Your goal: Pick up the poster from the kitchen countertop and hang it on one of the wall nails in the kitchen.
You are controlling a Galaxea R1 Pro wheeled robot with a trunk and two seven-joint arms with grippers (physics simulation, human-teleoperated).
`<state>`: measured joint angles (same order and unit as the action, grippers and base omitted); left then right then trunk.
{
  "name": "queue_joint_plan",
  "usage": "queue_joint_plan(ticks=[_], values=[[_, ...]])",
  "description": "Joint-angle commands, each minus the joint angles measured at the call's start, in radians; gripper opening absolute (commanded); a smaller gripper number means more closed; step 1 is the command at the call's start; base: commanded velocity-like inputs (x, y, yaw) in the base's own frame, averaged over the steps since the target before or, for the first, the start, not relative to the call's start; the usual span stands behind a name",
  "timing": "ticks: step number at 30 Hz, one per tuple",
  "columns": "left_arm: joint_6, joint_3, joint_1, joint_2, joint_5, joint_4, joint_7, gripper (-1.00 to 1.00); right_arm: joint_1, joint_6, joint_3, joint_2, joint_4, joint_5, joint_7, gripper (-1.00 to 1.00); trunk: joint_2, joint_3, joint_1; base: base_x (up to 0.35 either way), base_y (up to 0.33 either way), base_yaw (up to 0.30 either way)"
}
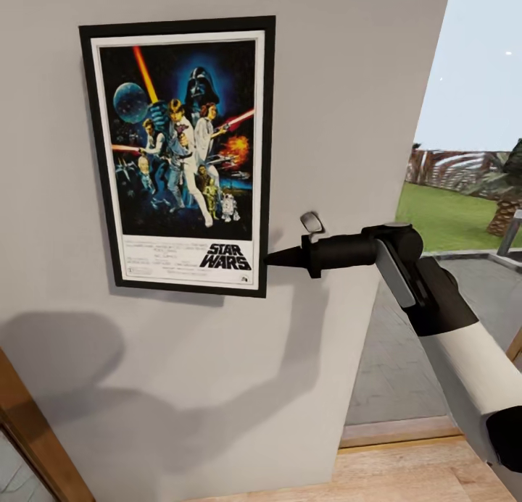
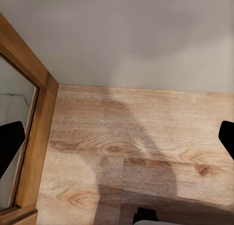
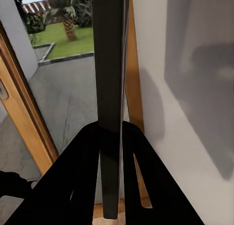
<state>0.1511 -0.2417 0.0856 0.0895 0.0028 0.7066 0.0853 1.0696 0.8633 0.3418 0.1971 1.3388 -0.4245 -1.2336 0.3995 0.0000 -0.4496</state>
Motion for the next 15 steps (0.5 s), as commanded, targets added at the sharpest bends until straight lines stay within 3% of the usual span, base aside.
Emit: queue_joint_plan(ticks=[1, 15], values=[[0.001, -0.004, 0.0, -0.001, 0.0, 0.001, 0.007, 1.0, 0.0, 0.008, 0.002, 0.001, 0.0, -0.007, 0.0, -1.0, 0.001, 0.0, 0.0, 0.0, 0.0, 0.0], [0.002, -0.004, 0.0, -0.001, 0.0, 0.001, 0.007, 1.0, -0.027, 0.006, 0.003, 0.001, 0.008, -0.004, 0.002, -1.0, 0.001, 0.0, 0.0, 0.0, 0.0, 0.0]])
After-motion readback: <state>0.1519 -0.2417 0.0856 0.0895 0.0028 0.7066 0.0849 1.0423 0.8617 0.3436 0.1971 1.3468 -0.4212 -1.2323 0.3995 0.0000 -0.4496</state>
